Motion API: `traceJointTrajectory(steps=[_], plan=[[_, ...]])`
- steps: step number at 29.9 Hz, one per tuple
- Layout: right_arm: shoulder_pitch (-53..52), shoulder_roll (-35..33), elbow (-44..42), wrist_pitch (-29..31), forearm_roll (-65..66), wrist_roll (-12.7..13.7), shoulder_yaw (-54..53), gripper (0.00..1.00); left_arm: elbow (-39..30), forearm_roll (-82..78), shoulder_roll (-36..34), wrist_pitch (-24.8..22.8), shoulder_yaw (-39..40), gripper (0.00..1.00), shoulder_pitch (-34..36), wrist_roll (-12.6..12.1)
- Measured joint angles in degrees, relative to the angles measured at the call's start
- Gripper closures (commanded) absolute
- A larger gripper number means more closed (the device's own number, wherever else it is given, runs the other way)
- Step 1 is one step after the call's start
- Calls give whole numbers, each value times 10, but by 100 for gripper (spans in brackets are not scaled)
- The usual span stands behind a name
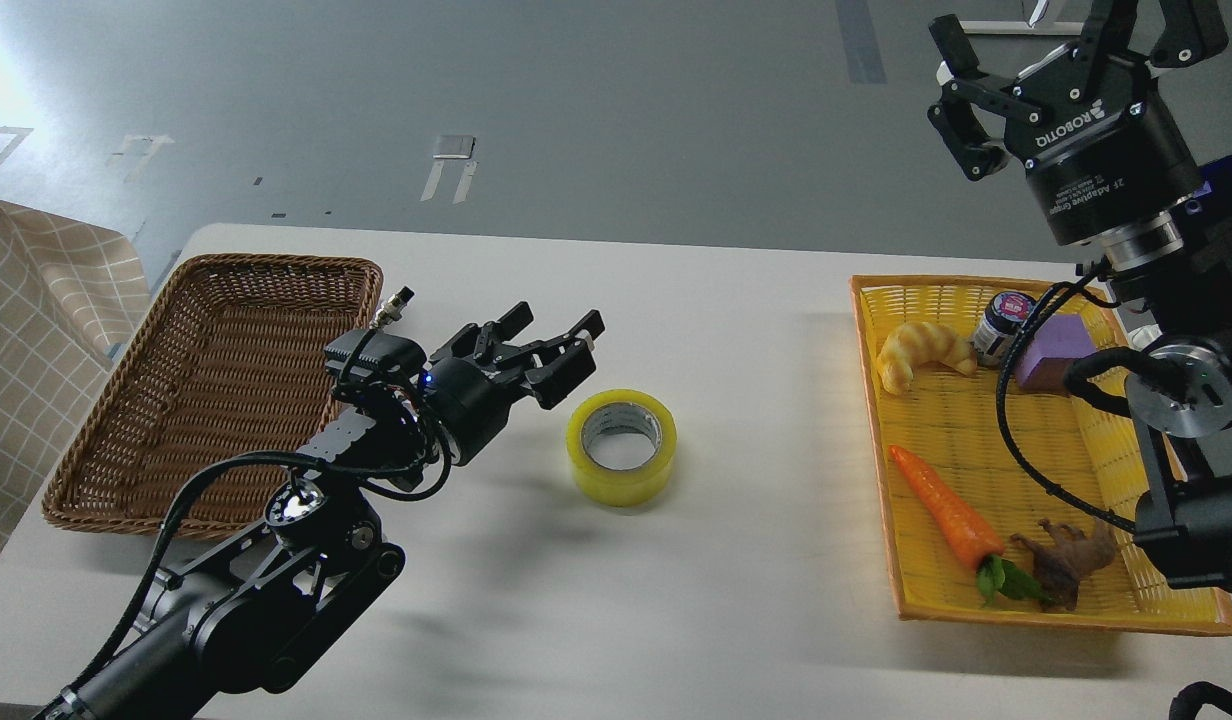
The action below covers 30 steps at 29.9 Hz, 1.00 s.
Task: Place and transfer tape with both arms
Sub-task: 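Reach the left gripper toward the tape roll on the table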
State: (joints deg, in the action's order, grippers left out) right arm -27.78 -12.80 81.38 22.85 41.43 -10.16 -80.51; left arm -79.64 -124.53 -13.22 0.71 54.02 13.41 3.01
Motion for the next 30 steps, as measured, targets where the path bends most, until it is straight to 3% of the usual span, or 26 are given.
traceJointTrajectory(steps=[3, 6, 30], plan=[[-13, 0, -3, -2, 0, 0, 1, 0, 15, -4, 3, 0, -2, 2, -2, -28], [-22, 1, -3, -5, 0, 1, 1, 0, 35, -5, 4, 0, -9, 2, -5, -39], [-16, 0, -6, -8, 1, -1, -10, 0, 69, -5, 15, 23, -74, 2, -14, -58]])
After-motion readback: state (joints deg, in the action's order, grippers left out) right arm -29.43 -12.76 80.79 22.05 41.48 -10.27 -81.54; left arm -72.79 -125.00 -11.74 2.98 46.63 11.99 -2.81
